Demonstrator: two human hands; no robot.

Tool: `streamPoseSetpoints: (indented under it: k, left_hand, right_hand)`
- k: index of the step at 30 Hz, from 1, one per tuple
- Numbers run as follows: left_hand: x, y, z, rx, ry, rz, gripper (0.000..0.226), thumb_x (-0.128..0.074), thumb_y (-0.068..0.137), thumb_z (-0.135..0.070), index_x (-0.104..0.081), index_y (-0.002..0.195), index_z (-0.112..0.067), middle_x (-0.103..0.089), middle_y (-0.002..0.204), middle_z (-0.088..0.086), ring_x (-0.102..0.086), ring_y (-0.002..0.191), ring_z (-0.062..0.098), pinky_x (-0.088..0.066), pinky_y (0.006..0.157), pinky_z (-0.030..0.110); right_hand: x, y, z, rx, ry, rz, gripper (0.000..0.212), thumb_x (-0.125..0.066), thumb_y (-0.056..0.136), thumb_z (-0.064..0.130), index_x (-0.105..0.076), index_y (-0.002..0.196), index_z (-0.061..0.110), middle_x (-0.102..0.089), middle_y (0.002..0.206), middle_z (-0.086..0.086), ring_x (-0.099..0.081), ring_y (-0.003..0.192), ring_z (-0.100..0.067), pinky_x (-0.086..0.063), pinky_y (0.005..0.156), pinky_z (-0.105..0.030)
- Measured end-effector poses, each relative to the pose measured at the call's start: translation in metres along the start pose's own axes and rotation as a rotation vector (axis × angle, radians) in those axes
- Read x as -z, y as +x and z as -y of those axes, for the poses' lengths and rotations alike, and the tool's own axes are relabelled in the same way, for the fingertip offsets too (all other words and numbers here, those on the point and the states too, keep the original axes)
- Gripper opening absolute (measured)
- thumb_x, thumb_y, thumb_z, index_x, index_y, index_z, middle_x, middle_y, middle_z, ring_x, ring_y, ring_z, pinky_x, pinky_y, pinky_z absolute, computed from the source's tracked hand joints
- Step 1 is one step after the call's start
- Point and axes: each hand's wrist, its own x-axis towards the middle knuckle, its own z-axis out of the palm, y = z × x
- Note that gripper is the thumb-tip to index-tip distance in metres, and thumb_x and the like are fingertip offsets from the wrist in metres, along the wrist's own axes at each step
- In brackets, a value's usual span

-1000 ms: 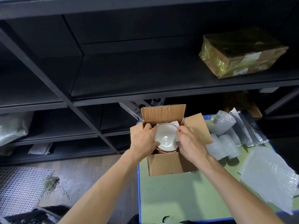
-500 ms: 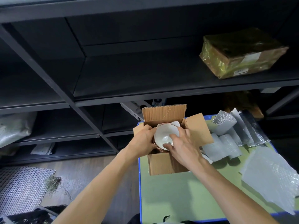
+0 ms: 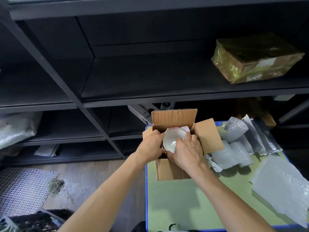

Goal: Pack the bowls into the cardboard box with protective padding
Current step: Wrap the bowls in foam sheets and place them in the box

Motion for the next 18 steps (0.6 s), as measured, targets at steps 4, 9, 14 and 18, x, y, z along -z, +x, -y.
streamPoseSetpoints:
  k: [4,9,14,18]
  left_hand:
    - [0.000,0.002,0.000,0.002,-0.005,-0.002,0.046,-0.071,0.087,-0.028,-0.058,0.131,-0.024,-0.056,0.117,0.002,-0.054,0.105,0.019,-0.050,0.089,0.032]
    - [0.000,0.000,0.000,-0.008,-0.010,-0.002,0.043,-0.071,0.087,-0.028,-0.059,0.128,-0.023,-0.057,0.117,0.002,-0.053,0.105,0.019,-0.049,0.088,0.030]
    - [0.000,-0.003,-0.002,-0.003,-0.009,0.006,0.048,-0.071,0.088,-0.030,-0.054,0.132,-0.023,-0.055,0.118,0.002,-0.054,0.104,0.018,-0.050,0.087,0.030]
    - [-0.003,-0.013,-0.005,-0.043,-0.013,-0.026,0.058,-0.063,0.093,-0.024,-0.042,0.146,-0.025,-0.052,0.119,0.003,-0.056,0.101,0.020,-0.050,0.087,0.029]
  right_hand:
    - [0.001,0.001,-0.002,-0.039,0.021,0.002,0.068,-0.057,0.081,0.070,-0.065,0.113,0.011,-0.051,0.130,-0.016,-0.046,0.107,-0.032,-0.039,0.088,-0.039]
    - [0.001,0.001,-0.002,-0.007,0.020,0.008,0.067,-0.058,0.081,0.071,-0.065,0.113,0.013,-0.052,0.128,-0.015,-0.044,0.108,-0.032,-0.038,0.090,-0.038]
    - [0.002,-0.002,-0.005,0.010,0.022,-0.003,0.069,-0.053,0.082,0.074,-0.063,0.117,0.015,-0.049,0.133,-0.013,-0.044,0.111,-0.031,-0.040,0.090,-0.038]
    - [0.002,-0.006,-0.015,0.036,0.100,-0.009,0.065,-0.054,0.085,0.068,-0.060,0.126,0.018,-0.047,0.136,-0.007,-0.043,0.115,-0.030,-0.043,0.091,-0.037]
